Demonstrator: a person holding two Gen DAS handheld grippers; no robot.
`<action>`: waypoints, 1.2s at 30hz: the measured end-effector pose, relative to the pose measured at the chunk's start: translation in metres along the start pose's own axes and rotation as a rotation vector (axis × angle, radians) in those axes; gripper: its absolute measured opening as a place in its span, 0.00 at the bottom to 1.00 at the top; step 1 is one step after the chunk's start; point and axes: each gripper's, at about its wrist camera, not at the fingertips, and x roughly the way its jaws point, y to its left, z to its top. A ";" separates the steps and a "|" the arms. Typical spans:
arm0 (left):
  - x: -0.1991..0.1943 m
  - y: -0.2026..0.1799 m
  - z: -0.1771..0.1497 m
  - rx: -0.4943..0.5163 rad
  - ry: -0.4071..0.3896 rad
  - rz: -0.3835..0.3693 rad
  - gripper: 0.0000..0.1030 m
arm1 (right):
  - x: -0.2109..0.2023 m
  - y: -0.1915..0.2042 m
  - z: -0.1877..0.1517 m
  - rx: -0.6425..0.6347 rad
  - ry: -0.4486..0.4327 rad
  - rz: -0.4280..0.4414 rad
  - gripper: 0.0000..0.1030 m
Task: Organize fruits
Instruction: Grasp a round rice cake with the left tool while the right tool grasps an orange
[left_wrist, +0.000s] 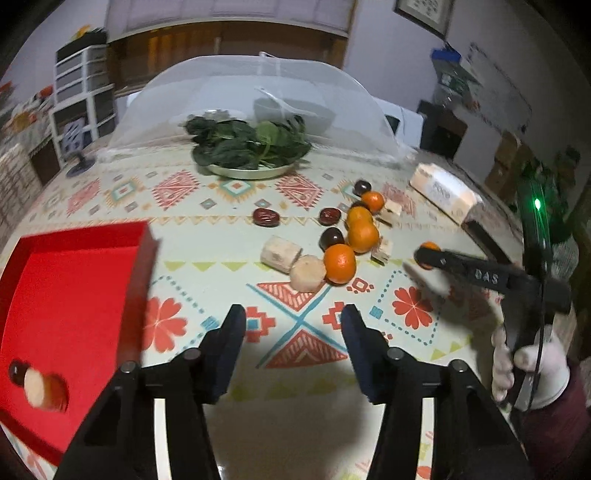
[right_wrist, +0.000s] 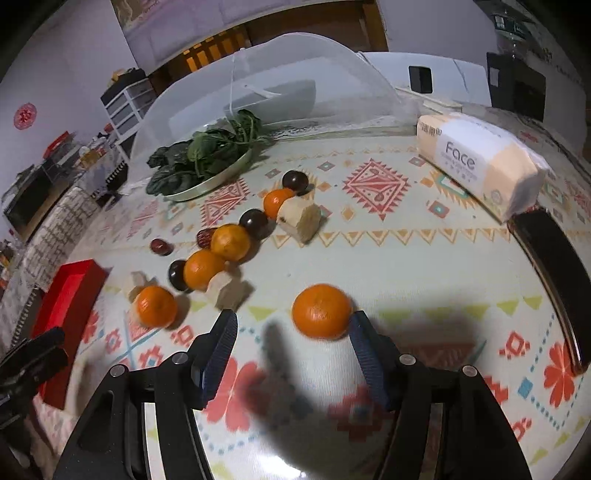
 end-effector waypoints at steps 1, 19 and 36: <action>0.004 -0.002 0.001 0.011 0.000 0.003 0.51 | 0.002 0.001 0.002 -0.004 -0.003 -0.007 0.65; 0.065 0.023 0.039 -0.116 0.043 -0.006 0.51 | 0.010 -0.016 0.006 0.066 -0.009 0.035 0.47; 0.091 0.033 0.045 -0.143 0.059 -0.017 0.47 | 0.011 -0.016 0.005 0.070 -0.001 0.054 0.37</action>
